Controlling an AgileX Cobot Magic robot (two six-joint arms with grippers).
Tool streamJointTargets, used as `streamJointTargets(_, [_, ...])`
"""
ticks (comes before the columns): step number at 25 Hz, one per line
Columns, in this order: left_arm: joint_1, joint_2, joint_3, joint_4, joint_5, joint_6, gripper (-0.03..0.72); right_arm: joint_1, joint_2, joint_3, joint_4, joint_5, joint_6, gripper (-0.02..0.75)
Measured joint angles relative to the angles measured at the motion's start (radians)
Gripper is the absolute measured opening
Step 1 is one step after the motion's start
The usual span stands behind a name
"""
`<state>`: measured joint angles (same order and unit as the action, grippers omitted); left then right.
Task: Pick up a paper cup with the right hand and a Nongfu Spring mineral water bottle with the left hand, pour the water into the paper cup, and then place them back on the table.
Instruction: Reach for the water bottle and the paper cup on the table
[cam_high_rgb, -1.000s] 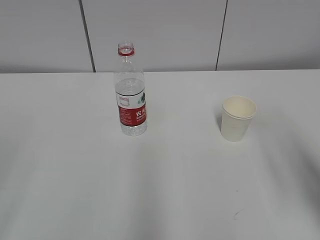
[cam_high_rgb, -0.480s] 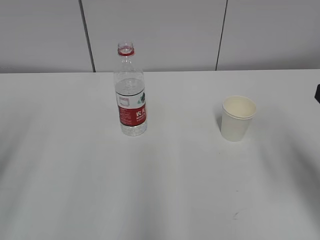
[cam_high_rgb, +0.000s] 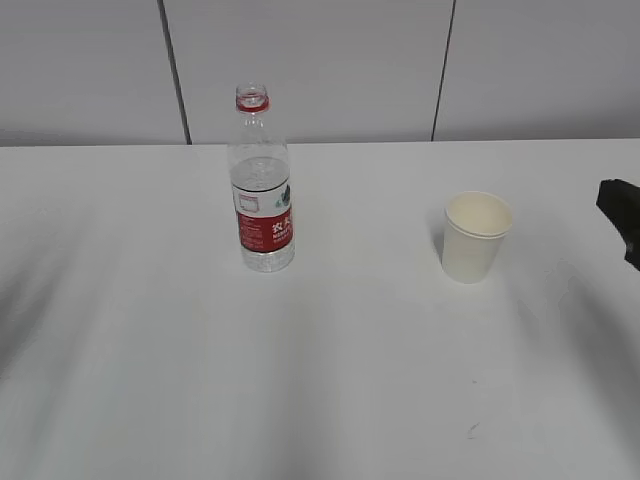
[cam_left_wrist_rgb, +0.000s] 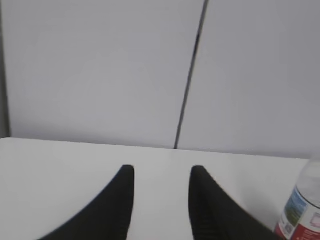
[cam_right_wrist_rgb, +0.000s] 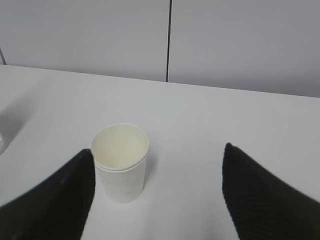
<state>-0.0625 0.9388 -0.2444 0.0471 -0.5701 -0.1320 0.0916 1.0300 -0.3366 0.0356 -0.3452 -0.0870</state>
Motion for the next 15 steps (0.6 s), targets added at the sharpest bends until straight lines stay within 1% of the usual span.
streamJointTargets(3, [-0.013, 0.155, 0.000, 0.130, -0.146, -0.036, 0.239, 0.000, 0.051, 0.000, -0.004, -0.061, 0.000, 0.590])
streamJointTargets(6, [-0.014, 0.300, 0.000, 0.211, -0.290, -0.044, 0.239, 0.000, 0.094, 0.000, -0.050, -0.116, 0.012, 0.590])
streamJointTargets(8, [-0.015, 0.393, -0.002, 0.240, -0.401, -0.045, 0.239, 0.000, 0.127, 0.000, -0.109, -0.156, 0.046, 0.590])
streamJointTargets(11, [-0.015, 0.514, -0.004, 0.260, -0.522, -0.046, 0.239, 0.000, 0.194, 0.000, -0.206, -0.230, 0.098, 0.590])
streamJointTargets(13, [-0.015, 0.579, -0.005, 0.262, -0.550, -0.046, 0.239, 0.000, 0.249, 0.000, -0.255, -0.290, 0.116, 0.590])
streamJointTargets(15, [-0.015, 0.633, -0.006, 0.262, -0.555, -0.046, 0.239, 0.000, 0.310, 0.000, -0.281, -0.347, 0.126, 0.590])
